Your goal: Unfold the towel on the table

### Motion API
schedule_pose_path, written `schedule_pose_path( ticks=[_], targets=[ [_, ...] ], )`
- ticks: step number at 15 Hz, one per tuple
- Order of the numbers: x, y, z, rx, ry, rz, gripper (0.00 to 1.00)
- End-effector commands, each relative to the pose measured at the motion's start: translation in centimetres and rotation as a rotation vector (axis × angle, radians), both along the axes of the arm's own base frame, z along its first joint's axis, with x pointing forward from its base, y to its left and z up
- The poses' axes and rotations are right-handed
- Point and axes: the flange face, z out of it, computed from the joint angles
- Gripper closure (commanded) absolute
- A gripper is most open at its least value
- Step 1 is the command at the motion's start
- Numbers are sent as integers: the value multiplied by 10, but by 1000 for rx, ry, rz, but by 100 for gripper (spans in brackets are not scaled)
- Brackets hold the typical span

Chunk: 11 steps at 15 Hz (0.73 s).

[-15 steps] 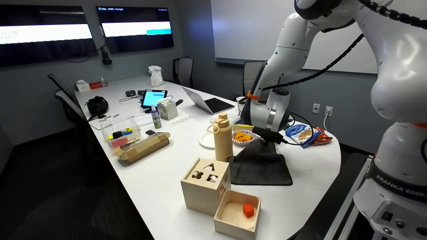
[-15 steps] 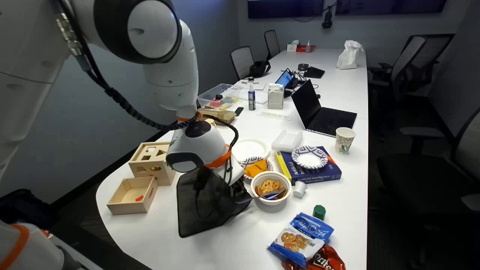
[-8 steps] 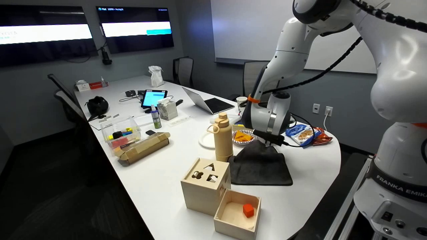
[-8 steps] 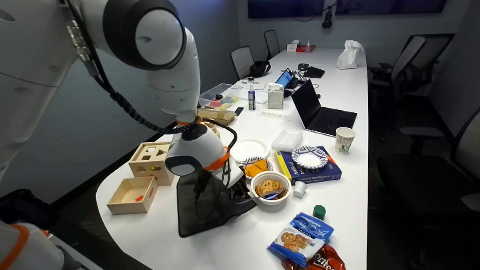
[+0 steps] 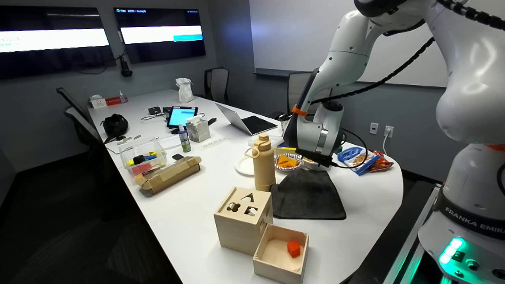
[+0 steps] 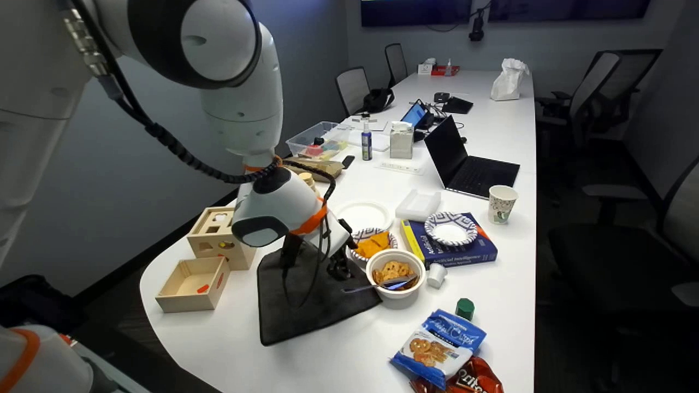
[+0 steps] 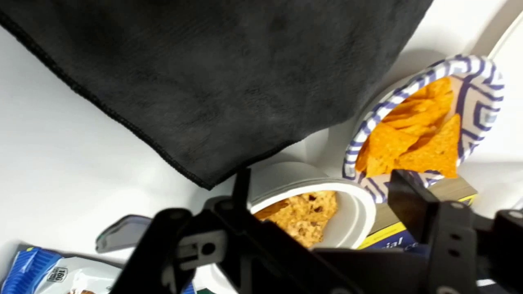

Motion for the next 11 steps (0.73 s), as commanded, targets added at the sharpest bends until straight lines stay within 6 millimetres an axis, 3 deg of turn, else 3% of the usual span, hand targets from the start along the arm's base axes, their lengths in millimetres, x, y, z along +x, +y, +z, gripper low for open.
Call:
schedule_pose_path(
  ticks=[1, 5, 11],
  targets=[
    [-11, 17, 11, 92, 38, 132, 0],
    [-25, 31, 4, 171, 129, 243, 0],
    [-57, 46, 25, 86, 175, 283, 0]
  ],
)
